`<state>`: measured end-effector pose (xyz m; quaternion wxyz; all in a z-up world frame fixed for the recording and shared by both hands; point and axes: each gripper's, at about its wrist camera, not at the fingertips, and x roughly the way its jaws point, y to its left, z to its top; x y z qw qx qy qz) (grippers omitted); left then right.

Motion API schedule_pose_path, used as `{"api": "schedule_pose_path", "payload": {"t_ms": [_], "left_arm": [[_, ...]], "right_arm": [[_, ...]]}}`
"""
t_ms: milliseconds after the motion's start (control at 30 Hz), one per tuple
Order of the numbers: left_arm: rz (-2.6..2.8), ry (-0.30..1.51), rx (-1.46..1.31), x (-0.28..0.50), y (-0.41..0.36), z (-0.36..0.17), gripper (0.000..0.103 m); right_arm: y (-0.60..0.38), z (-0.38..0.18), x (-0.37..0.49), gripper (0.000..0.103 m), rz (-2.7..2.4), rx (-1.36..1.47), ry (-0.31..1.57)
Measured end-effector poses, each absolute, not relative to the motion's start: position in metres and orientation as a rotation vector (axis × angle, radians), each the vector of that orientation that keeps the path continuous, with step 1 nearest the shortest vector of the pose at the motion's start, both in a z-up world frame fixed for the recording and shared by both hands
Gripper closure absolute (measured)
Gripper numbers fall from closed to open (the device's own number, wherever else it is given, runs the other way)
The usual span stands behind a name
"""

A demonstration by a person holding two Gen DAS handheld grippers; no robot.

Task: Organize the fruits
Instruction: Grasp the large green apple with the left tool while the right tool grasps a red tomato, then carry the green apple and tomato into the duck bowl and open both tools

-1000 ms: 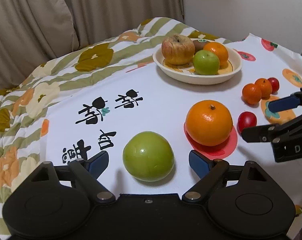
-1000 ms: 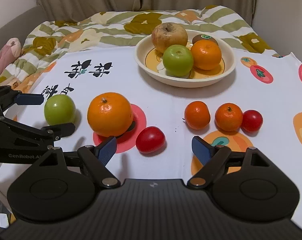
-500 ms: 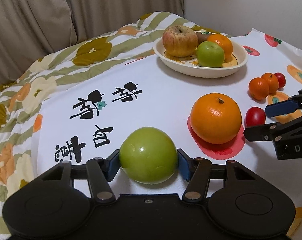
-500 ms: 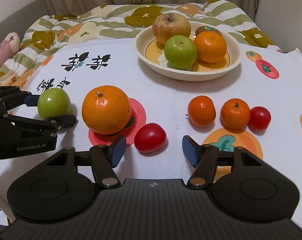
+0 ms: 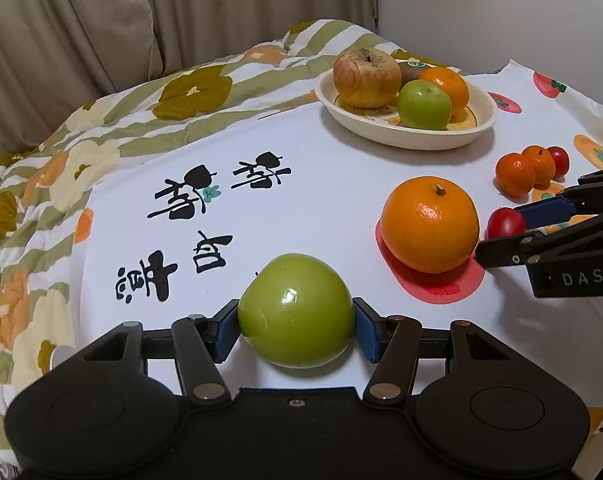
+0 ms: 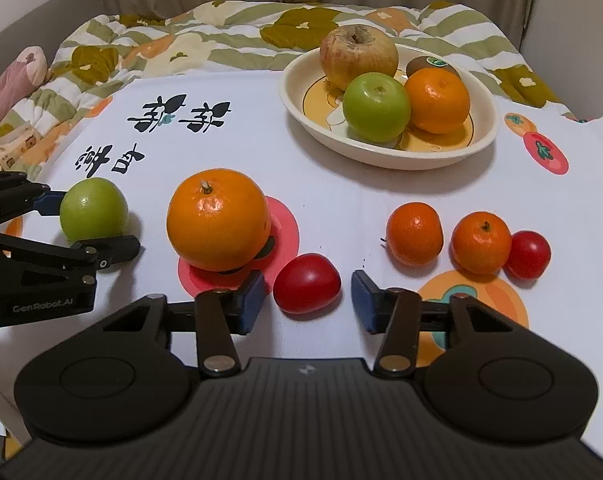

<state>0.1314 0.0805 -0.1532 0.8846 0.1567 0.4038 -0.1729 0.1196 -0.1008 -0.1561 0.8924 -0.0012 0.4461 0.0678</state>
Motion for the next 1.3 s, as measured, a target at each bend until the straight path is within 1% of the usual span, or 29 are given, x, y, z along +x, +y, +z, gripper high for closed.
{"api": "schedule_pose_path", "payload": {"t_ms": [33,67,433,700,1100,1300], "left_arm": [[-0.358,0.842,0.323,0.130,0.082,-0.153,0.041],[-0.354,0.845,0.319,0.130,0.082,-0.153,0.041],[-0.324,0.847,0.302,0.122,0.084,-0.141,0.041],[-0.313,0.835,0.278,0.117,0.076,-0.119,0.041],[-0.286,0.795,0.245,0.117,0.037,-0.070,0.041],[-0.263,0.779,0.230,0.126,0.013,-0.056,0.041]], "right_arm": [[-0.100,-0.156,0.120,0.051,0.141,-0.007,0.927],[-0.100,-0.156,0.121,0.052,0.142,-0.012,0.928],[-0.103,-0.151,0.122,0.052,0.144,-0.001,0.942],[-0.114,-0.131,0.116,0.052,0.141,0.001,0.924],[-0.163,-0.089,0.114,0.052,0.128,0.028,0.891],[-0.194,-0.078,0.125,0.052,0.139,0.031,0.885]]}}
